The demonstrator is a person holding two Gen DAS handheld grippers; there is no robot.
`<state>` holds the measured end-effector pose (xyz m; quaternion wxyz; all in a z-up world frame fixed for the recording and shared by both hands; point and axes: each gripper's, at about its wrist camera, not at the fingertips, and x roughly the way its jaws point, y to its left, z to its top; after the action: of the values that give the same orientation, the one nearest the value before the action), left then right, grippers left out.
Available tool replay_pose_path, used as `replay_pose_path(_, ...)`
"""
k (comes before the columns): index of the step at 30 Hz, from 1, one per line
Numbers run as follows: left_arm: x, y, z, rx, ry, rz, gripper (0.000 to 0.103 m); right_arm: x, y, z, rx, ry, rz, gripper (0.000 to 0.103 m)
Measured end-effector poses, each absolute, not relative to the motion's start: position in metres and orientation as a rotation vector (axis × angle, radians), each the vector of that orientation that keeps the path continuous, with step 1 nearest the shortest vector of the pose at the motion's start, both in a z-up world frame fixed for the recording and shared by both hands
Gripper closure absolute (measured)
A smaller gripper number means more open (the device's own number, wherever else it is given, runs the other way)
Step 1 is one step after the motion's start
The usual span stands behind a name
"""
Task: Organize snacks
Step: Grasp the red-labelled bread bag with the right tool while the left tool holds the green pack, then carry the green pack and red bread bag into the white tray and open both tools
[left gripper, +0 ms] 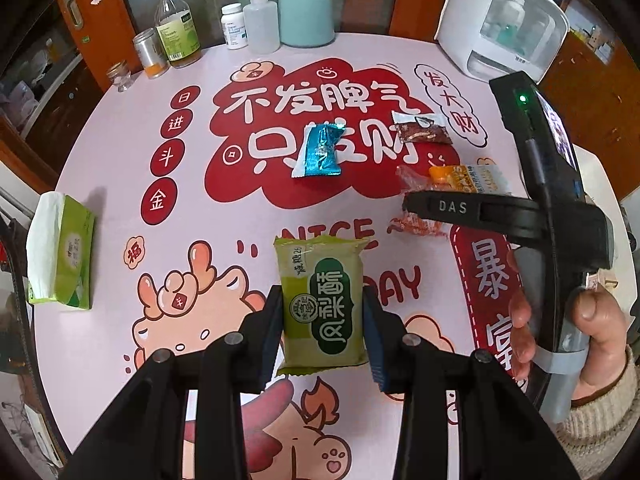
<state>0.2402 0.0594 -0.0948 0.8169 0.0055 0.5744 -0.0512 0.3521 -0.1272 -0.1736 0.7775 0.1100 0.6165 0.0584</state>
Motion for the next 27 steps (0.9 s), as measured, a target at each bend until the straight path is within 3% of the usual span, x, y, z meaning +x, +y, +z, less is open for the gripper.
replay_pose_path(6,0.24,0.063,-0.105,0.009,1.248,-0.102,0.067,0.352,-0.123,-0.182,0.243,1.345,0.128,0.043)
replay_pose_path(9,0.239,0.064,-0.108,0.01,1.26,-0.096,0.067,0.35,-0.122,-0.184,0.267,1.36,0.16,0.056)
replay_pose_path(13,0.236,0.062,-0.106,0.017,1.261,-0.092,0.067,0.34,-0.129,-0.175,0.28,1.337,0.188,0.062)
replay_pose_path(27,0.21,-0.005,-0.033,0.027,1.148,-0.257,0.067,0.217,-0.215,-0.042,0.231,0.995,0.283,0.062)
